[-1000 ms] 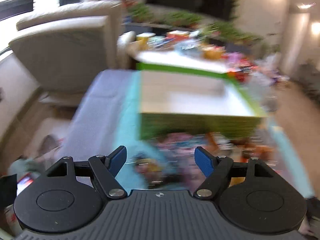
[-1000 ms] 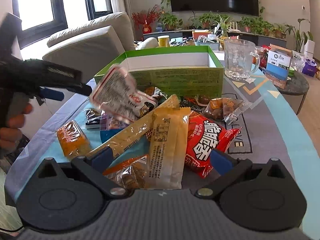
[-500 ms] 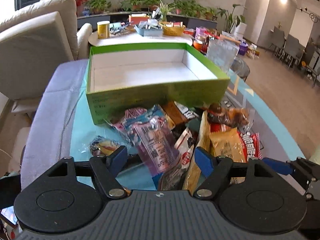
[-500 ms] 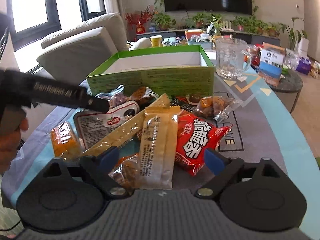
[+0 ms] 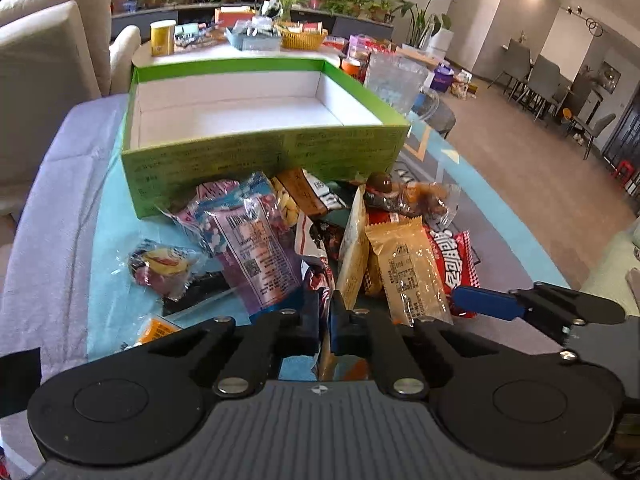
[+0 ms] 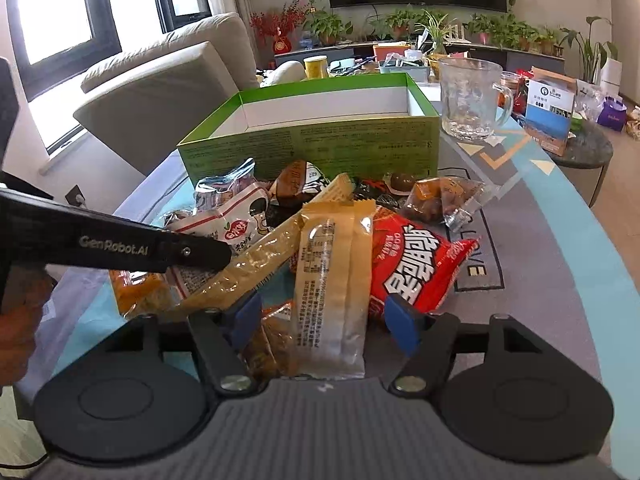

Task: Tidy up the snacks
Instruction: 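Close left tool on silver wrapped snack while right tool grasps yellow bread packet, then carry both snacks into the green box and open both tools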

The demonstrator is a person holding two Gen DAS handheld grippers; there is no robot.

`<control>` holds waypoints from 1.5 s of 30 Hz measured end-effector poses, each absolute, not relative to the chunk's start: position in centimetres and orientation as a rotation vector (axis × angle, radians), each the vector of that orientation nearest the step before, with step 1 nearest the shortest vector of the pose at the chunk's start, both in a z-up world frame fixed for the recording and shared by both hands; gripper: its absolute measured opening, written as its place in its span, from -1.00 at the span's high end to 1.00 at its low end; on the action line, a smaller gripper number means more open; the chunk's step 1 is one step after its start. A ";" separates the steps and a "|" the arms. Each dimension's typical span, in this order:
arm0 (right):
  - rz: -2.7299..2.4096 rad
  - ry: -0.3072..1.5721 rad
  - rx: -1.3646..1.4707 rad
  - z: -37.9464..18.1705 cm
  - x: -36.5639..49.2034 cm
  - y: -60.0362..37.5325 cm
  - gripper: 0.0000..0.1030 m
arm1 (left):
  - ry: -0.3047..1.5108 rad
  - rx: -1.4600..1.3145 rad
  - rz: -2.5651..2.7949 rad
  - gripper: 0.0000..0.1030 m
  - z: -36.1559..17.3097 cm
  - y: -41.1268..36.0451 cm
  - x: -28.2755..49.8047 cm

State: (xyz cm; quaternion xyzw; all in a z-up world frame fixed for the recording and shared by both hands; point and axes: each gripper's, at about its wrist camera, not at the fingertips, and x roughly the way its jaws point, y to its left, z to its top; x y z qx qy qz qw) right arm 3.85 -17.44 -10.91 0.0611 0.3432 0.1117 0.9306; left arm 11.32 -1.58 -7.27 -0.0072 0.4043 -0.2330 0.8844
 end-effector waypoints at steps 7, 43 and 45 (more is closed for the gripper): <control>0.141 0.695 0.012 -11.1 5.2 -15.2 -0.22 | 0.779 -0.024 -0.480 0.95 -5.8 -0.6 10.2; 0.133 0.351 0.037 -1.6 13.3 -19.0 -0.04 | 0.529 -0.004 -0.340 0.95 0.7 0.3 17.5; 0.130 0.351 0.034 -1.8 14.2 -19.1 -0.04 | 0.527 -0.005 -0.328 0.95 0.9 0.4 18.7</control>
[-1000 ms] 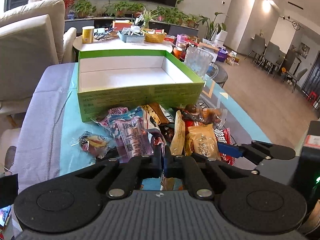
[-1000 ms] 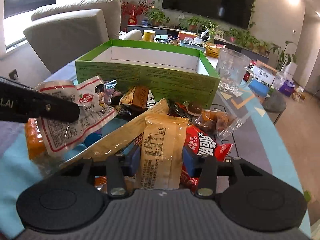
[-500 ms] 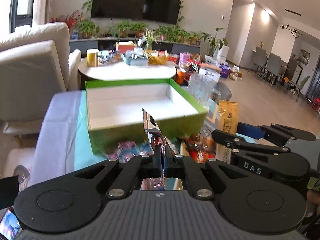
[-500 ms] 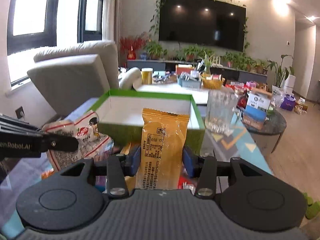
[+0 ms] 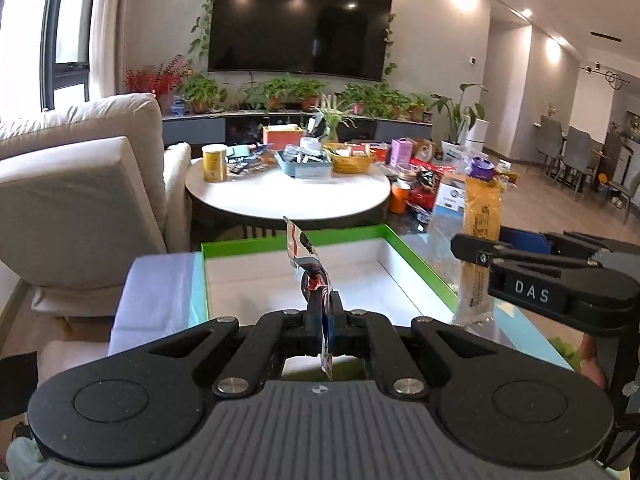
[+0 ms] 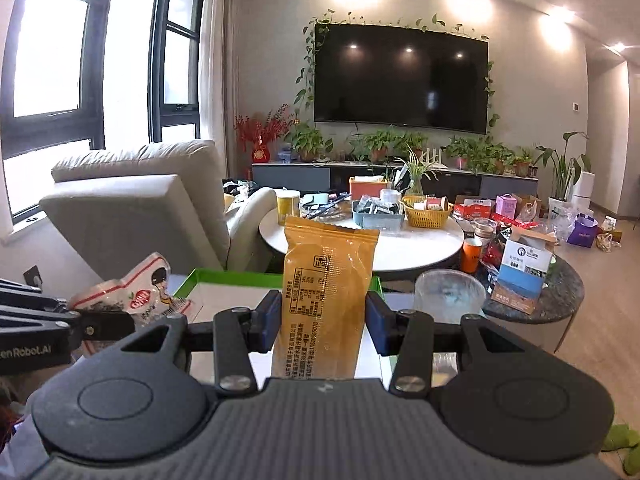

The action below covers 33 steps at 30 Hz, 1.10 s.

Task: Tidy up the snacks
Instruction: 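Carry both snacks into the green box and open both tools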

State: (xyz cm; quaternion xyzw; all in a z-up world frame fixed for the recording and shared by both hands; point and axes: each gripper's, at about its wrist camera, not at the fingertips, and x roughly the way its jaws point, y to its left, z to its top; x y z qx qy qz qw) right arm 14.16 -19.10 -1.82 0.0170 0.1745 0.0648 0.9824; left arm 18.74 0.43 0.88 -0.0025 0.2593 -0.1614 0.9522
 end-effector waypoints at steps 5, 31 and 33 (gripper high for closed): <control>0.122 0.372 0.027 -2.7 16.6 -19.2 -0.05 | 0.546 0.002 -0.307 0.95 0.2 0.3 21.7; 0.119 0.542 0.031 -6.6 21.1 -18.3 -0.05 | 0.654 0.016 -0.262 0.94 -4.0 -0.4 25.9; 0.121 0.552 0.020 -6.9 21.2 -18.2 -0.06 | 0.649 -0.005 -0.250 0.89 -3.7 0.1 25.8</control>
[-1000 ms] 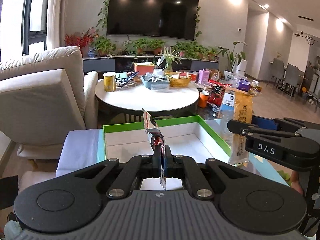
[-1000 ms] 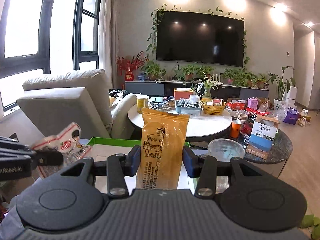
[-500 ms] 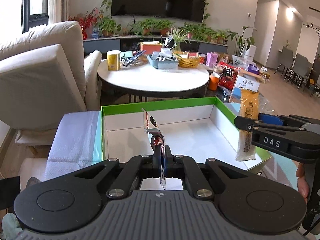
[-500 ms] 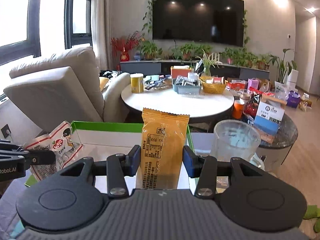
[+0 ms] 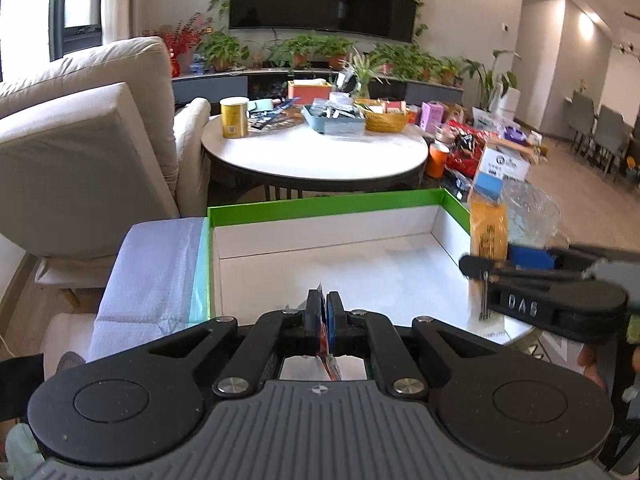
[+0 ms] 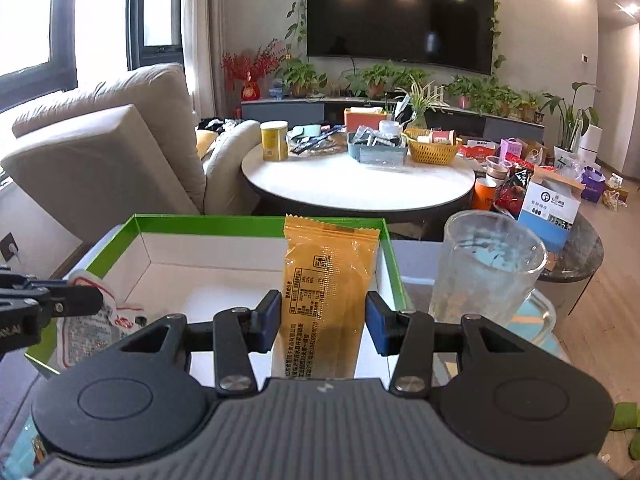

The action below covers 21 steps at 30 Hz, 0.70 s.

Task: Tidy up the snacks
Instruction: 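Carry both snacks into the green box and open both tools, then move both tools back to the snack heap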

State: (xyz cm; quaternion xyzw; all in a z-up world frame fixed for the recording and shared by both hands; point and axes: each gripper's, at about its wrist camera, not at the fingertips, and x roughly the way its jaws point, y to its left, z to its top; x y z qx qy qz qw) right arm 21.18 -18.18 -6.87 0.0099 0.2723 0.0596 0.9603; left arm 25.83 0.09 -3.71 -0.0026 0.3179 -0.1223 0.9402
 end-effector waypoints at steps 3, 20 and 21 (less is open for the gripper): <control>0.119 0.559 0.001 -7.1 21.0 -17.9 -0.14 | 0.644 -0.043 -0.225 0.58 -3.1 0.8 25.9; 0.126 0.468 -0.004 -4.1 15.7 -19.4 -0.62 | 0.601 -0.048 -0.308 0.38 -1.5 0.9 19.3; 0.126 0.468 -0.013 -4.0 15.3 -19.5 -0.62 | 0.604 -0.047 -0.325 0.37 -1.5 0.7 18.7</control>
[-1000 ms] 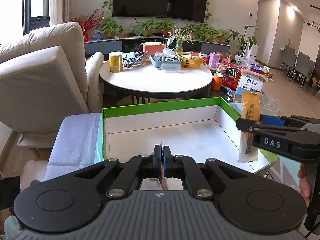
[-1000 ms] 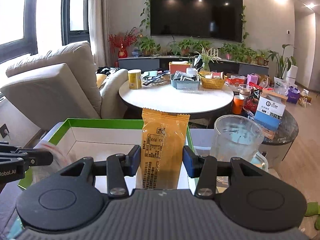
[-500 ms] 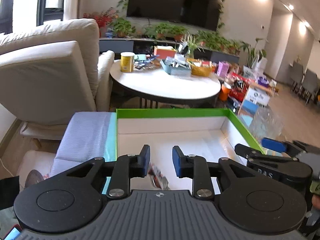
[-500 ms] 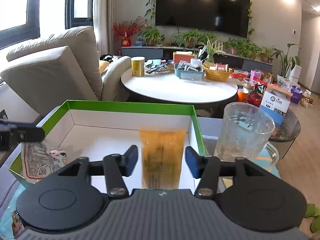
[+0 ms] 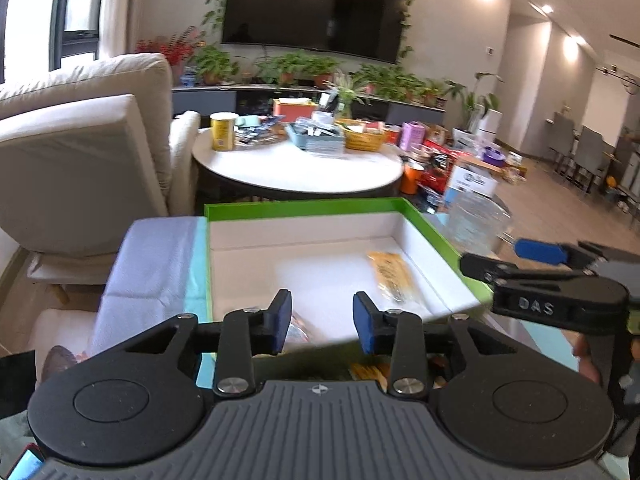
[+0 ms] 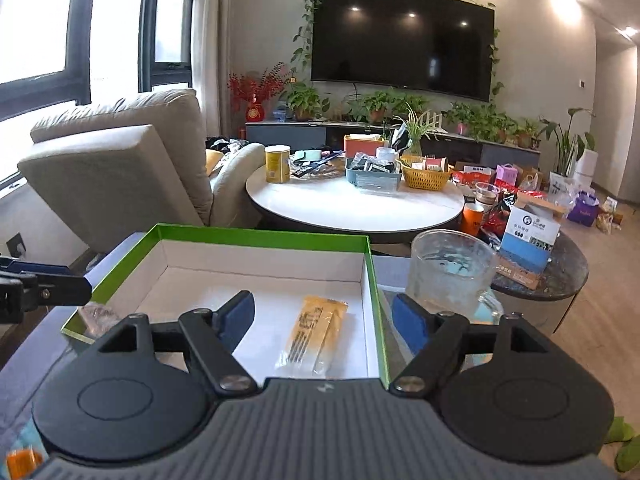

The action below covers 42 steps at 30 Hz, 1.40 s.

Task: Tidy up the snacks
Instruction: 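Move both tools back to the snack heap, then grasp tan stick snack with left tool while right tool grasps red chip bag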

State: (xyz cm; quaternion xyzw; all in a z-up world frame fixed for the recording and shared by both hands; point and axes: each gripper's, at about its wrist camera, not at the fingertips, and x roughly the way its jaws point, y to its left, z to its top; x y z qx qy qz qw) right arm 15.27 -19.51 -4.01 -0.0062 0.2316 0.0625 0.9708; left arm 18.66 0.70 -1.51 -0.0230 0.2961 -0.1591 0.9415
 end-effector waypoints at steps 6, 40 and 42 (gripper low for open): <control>0.159 0.476 -0.034 -4.1 12.8 -20.5 -0.62 | 0.634 -0.001 -0.442 0.18 -2.2 -1.0 15.0; 0.646 0.646 -0.360 -13.1 9.5 -19.9 -0.64 | 0.893 0.099 -0.529 0.15 -9.7 -5.5 13.6; 0.655 0.651 -0.352 -13.3 9.6 -20.0 -0.64 | 0.900 0.094 -0.531 0.15 -9.8 -5.5 13.7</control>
